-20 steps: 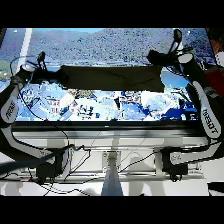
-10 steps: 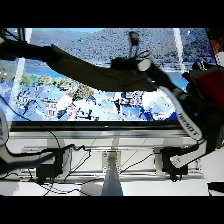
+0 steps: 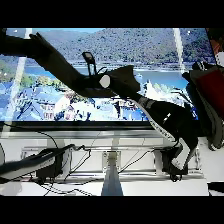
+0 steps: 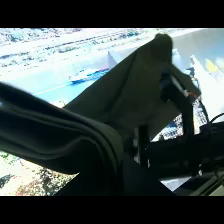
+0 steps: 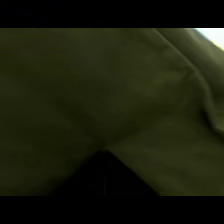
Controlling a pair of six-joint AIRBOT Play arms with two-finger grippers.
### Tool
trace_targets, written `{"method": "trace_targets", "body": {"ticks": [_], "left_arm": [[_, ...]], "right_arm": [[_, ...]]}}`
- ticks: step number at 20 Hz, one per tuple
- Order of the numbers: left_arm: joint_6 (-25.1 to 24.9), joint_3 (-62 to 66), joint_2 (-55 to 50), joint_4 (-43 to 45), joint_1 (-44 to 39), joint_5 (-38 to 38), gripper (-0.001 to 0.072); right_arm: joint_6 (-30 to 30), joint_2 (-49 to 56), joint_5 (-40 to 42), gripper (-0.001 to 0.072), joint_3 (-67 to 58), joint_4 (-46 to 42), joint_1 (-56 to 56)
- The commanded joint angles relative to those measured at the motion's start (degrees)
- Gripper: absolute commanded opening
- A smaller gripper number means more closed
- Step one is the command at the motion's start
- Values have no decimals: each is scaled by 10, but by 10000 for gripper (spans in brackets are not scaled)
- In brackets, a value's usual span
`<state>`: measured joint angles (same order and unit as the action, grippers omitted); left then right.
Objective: Fold the clothes and pants, and hang the long-sleeved shirts on hangers.
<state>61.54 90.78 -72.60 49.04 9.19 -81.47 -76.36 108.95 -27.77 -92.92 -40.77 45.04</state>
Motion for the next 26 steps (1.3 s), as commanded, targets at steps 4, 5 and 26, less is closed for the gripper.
{"method": "trace_targets", "body": {"ticks": [4, 5, 26], "left_arm": [[0, 0, -61, -21, -89, 16, 21], [0, 0, -83, -39, -119, 26, 21], [-5, 0, -257, -144, -260, 243, 703]], "right_arm": [[-11, -17, -124, 13, -12, -105, -99], [-11, -28, -155, 14, -12, -129, -137], [40, 85, -445, 628, 24, 31, -428]]}}
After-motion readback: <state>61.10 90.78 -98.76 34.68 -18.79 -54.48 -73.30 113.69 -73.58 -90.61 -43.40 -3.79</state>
